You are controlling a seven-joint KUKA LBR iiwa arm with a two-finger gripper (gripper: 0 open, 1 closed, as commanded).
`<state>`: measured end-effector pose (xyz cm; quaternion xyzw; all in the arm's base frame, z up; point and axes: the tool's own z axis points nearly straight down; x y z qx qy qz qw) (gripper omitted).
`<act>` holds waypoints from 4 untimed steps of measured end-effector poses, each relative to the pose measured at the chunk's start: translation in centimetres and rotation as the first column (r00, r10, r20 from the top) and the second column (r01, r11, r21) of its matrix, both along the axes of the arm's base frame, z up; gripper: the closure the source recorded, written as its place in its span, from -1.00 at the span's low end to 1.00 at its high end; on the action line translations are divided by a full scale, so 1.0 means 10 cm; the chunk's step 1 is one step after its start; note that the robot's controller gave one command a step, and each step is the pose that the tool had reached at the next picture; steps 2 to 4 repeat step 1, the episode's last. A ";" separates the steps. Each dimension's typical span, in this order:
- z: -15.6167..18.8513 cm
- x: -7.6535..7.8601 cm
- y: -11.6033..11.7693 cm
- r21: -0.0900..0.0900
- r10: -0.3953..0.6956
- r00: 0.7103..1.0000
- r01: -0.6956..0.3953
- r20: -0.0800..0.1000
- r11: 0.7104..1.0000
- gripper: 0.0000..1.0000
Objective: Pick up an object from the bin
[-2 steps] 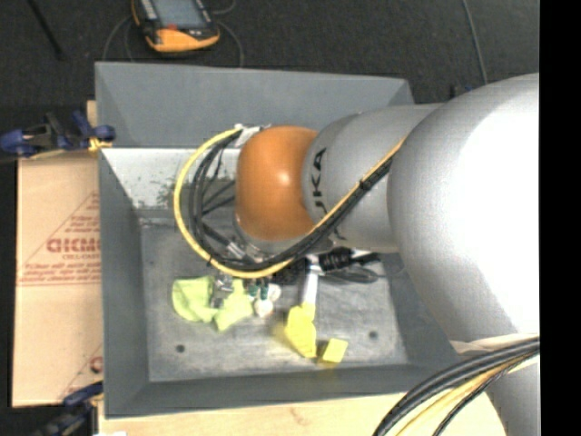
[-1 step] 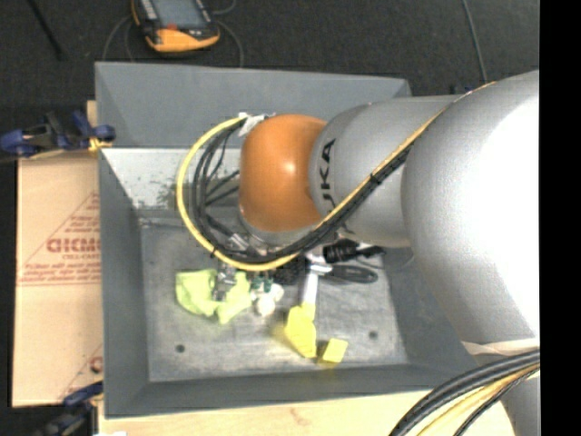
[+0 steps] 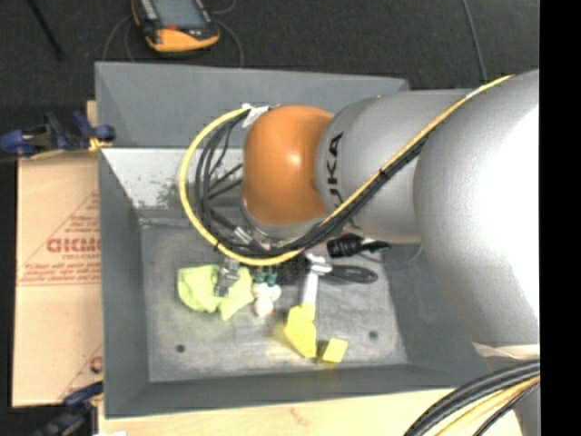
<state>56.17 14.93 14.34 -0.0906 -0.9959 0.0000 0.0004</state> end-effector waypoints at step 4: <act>0.19 0.01 0.00 0.001 0.000 1.000 0.000 0.003 1.000 1.00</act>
Offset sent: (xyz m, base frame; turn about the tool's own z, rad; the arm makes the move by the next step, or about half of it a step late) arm 0.0000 0.0000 0.0345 0.0000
